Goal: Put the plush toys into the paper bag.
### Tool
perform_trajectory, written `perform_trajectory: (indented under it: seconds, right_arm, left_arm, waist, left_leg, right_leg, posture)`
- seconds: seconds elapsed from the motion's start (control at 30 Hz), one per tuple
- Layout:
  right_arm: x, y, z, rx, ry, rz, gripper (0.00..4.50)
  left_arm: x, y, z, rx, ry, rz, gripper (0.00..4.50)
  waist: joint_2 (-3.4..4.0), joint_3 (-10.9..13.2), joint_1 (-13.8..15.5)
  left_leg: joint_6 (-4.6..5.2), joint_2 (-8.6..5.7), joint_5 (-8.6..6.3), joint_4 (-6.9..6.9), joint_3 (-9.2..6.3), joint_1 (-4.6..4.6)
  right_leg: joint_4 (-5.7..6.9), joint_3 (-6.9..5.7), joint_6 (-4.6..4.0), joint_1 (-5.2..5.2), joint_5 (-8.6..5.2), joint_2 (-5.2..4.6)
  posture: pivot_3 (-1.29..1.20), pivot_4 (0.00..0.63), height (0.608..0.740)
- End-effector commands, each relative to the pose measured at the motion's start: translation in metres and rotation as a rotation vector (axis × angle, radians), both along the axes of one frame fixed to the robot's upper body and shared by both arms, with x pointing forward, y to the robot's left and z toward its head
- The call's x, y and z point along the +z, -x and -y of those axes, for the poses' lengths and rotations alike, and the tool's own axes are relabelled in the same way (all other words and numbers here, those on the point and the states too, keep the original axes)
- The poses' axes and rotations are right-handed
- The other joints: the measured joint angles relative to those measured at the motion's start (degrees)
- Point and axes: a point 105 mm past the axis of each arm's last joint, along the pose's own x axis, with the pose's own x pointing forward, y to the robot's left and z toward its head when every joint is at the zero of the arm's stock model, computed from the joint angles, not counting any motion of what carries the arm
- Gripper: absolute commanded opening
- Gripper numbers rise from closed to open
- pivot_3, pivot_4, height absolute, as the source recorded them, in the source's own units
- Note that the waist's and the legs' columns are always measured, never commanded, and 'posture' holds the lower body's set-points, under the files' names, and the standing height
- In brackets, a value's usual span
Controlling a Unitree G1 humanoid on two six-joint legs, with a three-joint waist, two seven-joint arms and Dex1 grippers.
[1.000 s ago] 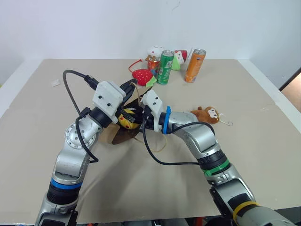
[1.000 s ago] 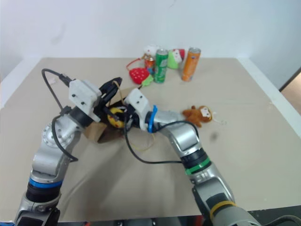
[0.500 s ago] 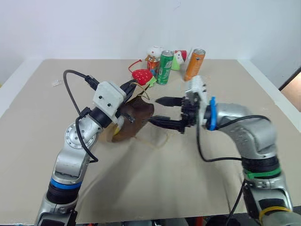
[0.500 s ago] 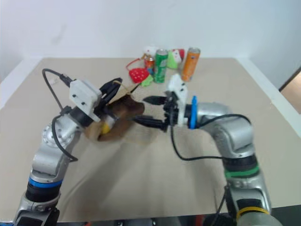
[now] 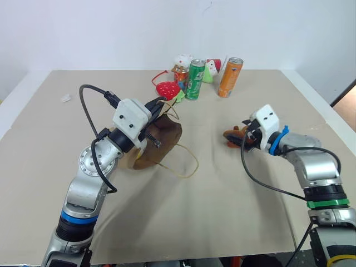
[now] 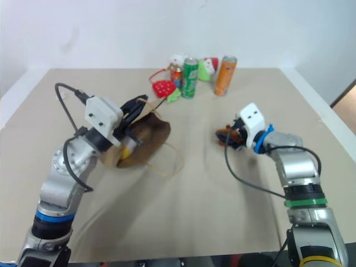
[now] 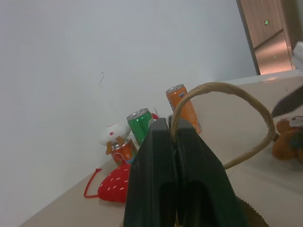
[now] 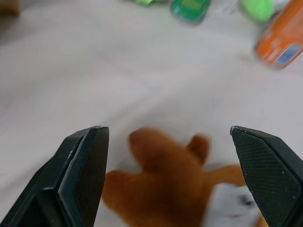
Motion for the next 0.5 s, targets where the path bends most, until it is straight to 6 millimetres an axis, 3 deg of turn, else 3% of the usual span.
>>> perform_trajectory:
  seconds: [0.03,0.2,0.37,0.4,0.5]
  right_arm:
    - [-0.014,-0.002,0.006,-0.059,0.013,-0.03,4.43]
    - [-0.024,-0.002,0.012,-0.079,0.023,-0.059,2.72]
    - [-0.028,-0.001,0.012,-0.065,0.066,-0.052,0.31]
    - [-0.029,0.0,0.012,-0.057,0.087,-0.044,0.05]
    - [-0.026,0.002,0.003,0.006,0.134,-0.011,0.05]
  left_arm:
    - [0.008,0.007,0.001,-0.013,0.009,0.036,0.0]
    - [0.01,0.007,0.001,-0.009,0.003,0.044,0.0]
    - [0.01,0.007,0.0,-0.005,0.002,0.044,0.0]
    - [0.01,0.006,0.0,-0.005,0.003,0.044,0.0]
    - [0.01,0.006,0.001,-0.004,0.004,0.044,0.0]
  waist:
    - [0.0,0.0,0.0]
    - [0.0,0.0,0.1]
    - [0.0,0.0,0.1]
    - [0.0,0.0,0.1]
    - [0.0,0.0,0.1]
  left_leg:
    - [-0.01,0.0,0.0,0.01,0.01,0.0]
    - [-0.01,-0.06,0.01,0.09,0.06,0.03]
    - [-0.01,-0.05,0.01,0.09,0.04,0.04]
    - [-0.01,-0.05,0.01,0.09,0.04,0.05]
    - [-0.01,-0.05,0.01,0.09,0.05,0.09]
  right_leg:
    - [0.0,-0.01,0.0,0.01,0.0,0.0]
    - [-0.01,0.01,0.1,0.04,0.08,-0.06]
    - [-0.01,0.01,0.1,0.06,0.08,-0.05]
    - [-0.01,0.01,0.1,0.06,0.08,-0.05]
    - [-0.01,0.01,0.11,0.08,0.09,-0.05]
  posture:
    - [0.0,0.15,0.74]
    - [0.0,0.15,0.74]
    - [0.0,0.15,0.74]
    - [0.0,0.15,0.74]
    - [0.0,0.15,0.74]
